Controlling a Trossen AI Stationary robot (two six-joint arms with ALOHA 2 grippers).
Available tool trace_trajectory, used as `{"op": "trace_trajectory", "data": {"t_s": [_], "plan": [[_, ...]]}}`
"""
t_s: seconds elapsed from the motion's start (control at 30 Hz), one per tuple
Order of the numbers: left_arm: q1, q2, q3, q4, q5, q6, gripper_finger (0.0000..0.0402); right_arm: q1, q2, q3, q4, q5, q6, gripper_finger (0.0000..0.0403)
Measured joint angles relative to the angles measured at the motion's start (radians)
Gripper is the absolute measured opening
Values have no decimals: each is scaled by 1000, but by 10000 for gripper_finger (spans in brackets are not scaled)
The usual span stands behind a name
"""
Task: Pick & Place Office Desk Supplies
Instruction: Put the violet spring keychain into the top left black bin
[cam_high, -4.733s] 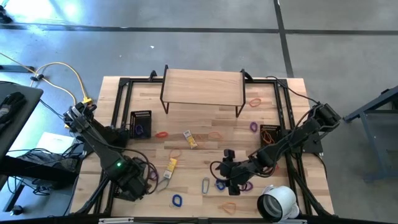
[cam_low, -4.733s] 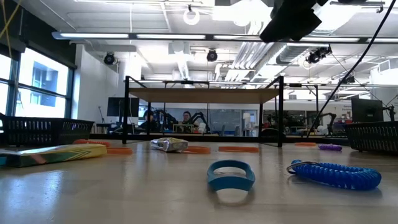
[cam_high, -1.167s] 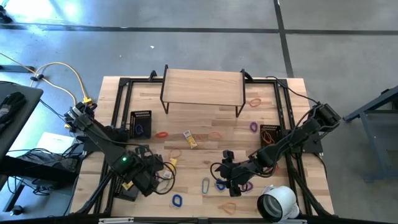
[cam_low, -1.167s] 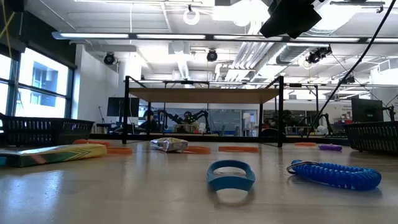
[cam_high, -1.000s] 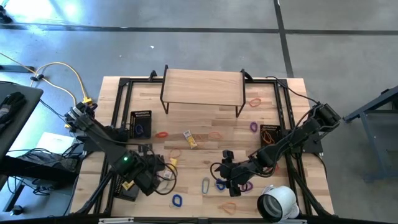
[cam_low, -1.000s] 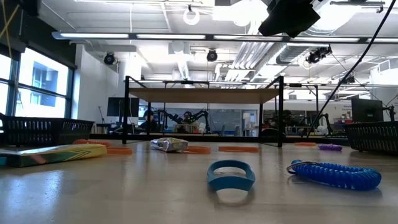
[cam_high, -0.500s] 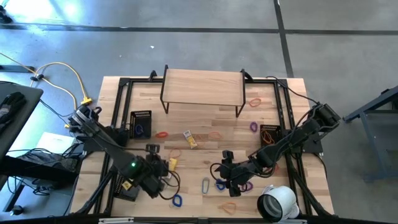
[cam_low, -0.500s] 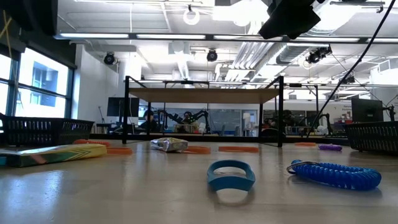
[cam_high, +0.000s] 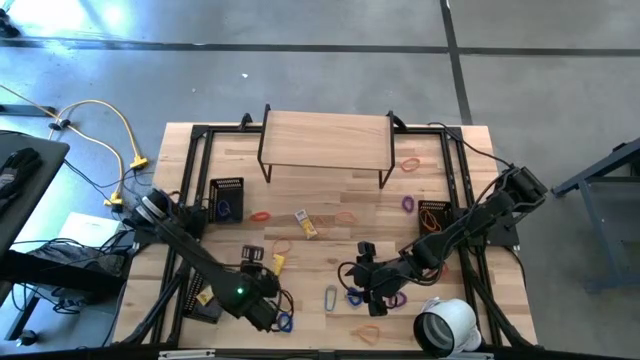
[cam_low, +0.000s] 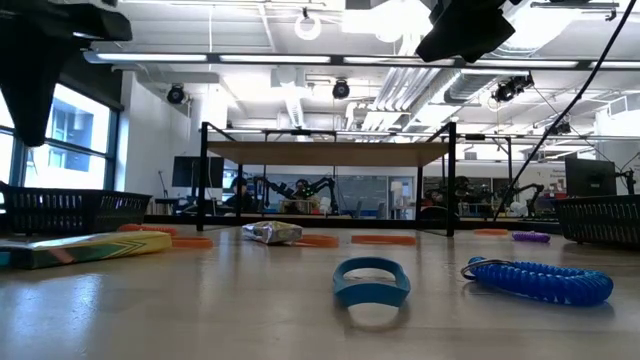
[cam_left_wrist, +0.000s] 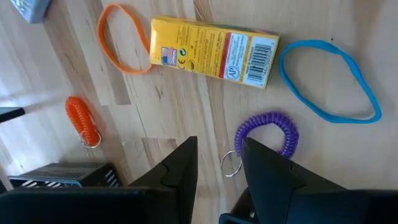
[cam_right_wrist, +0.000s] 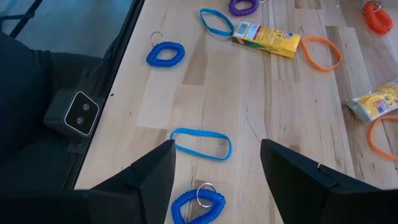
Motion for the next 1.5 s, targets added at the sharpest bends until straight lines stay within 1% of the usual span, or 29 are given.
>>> {"op": "trace_trajectory", "data": {"t_s": [0.1,0.17,0.23,0.33,0.47,0.6,0.67,0.87,1.3,1.5], "plan": [[-4,-12,0,-4,0,21,118,0,0,0,0,0,0,224],[-4,-43,-10,-4,-2,22,118,0,0,0,0,0,0,224],[-4,-87,-38,-3,-5,17,118,0,0,0,0,0,0,224],[-4,-159,-115,12,-7,-12,118,0,0,0,-1,0,0,224],[3,-257,-241,112,1,-26,118,0,0,0,0,0,0,224],[14,-311,-319,263,57,-9,118,0,0,0,0,0,0,224],[18,-314,-335,323,85,6,118,0,0,0,1,0,0,224],[26,-281,-379,370,126,2,118,-3,0,0,7,0,0,224],[31,-208,-383,408,130,2,118,-3,-1,0,6,0,0,224],[31,-203,-393,428,130,21,118,-3,-1,0,7,0,0,224]]}}
